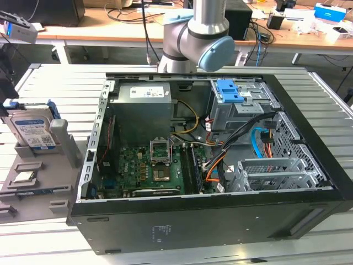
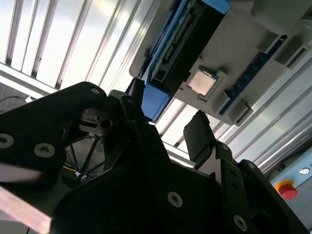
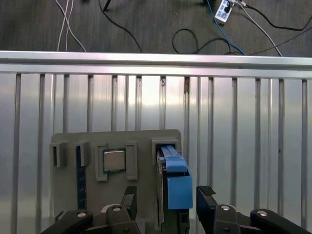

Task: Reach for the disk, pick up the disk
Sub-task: 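Pick up the disk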

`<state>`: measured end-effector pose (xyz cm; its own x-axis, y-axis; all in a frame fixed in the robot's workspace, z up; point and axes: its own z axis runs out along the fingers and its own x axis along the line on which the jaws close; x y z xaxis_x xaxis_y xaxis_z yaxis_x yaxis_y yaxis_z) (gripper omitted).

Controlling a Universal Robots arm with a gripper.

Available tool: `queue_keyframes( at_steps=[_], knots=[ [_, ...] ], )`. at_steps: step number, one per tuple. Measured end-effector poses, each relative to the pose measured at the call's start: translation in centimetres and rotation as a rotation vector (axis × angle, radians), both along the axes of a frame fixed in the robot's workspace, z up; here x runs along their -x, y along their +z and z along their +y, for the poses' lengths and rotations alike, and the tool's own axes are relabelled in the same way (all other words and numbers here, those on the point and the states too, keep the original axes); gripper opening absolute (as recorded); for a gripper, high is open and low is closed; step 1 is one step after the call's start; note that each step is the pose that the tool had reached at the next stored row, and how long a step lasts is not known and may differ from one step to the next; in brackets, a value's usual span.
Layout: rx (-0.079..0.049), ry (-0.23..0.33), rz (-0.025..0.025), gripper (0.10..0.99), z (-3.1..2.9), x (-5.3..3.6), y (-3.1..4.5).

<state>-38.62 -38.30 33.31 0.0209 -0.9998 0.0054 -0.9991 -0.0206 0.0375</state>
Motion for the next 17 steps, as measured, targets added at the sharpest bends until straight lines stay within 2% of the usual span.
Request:
queue_keyframes(
  at_steps=[8,17],
  knots=[
    [0.002,0.0,0.0002,0.604,0.49,-0.05,-1.5],
    [0.003,0.0,0.0,0.604,0.63,-0.06,-3.11]
  ],
)
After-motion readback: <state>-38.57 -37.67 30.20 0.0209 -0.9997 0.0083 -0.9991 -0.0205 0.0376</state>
